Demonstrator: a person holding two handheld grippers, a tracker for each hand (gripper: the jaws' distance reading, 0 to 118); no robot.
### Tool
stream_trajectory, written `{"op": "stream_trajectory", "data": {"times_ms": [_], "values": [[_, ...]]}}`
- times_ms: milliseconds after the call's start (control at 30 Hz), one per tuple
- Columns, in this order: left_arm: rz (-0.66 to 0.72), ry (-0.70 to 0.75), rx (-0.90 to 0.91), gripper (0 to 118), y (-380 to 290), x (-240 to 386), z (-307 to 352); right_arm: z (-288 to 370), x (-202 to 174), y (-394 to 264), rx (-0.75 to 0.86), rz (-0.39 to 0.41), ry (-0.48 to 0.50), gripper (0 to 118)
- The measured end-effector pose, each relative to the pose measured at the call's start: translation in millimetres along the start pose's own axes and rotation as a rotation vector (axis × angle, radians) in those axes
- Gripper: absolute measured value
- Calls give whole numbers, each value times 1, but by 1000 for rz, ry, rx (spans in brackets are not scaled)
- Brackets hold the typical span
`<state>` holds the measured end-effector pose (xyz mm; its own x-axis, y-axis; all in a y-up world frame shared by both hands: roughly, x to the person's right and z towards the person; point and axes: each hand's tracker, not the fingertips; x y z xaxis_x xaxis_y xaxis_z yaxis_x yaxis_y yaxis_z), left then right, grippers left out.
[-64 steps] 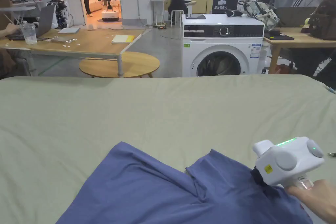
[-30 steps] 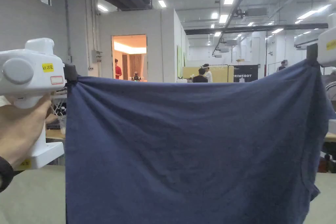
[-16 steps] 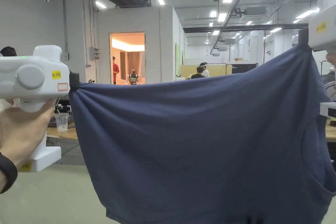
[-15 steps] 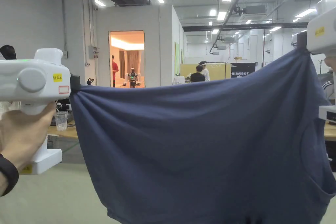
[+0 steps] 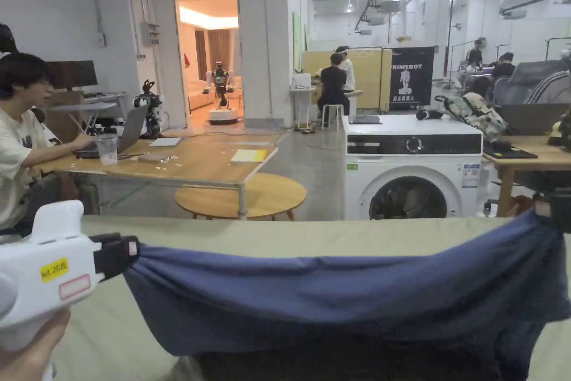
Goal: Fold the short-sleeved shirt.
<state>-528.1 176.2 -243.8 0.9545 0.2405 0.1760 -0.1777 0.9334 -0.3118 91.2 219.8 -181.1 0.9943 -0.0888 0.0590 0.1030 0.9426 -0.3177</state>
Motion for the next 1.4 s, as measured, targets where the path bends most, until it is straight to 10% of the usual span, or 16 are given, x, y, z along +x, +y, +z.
{"op": "stream_trajectory", "data": {"times_ms": [533, 600, 733, 1100, 1133, 1200, 1400], "values": [[112, 48, -385, 0, -249, -51, 128, 122, 29, -286, -454, -84, -41, 5], [143, 58, -413, 33, -253, -54, 122, 122, 29, -296, -484, -80, -43, 45], [118, 85, -381, 56, -237, -54, 126, 131, 29, -295, -478, -49, -76, 57], [-242, -67, 25, 56, -129, 71, 133, 125, -44, -187, -42, 35, 24, 53], [-230, -68, 23, 51, -127, 81, 127, 114, -47, -189, -42, 48, 52, 45], [-201, -93, 7, 0, -126, 93, 115, 105, -63, -185, -43, 71, 74, 9], [-189, -120, -22, 0, -131, 111, 109, 86, -91, -195, -56, 128, 75, 0]]}}
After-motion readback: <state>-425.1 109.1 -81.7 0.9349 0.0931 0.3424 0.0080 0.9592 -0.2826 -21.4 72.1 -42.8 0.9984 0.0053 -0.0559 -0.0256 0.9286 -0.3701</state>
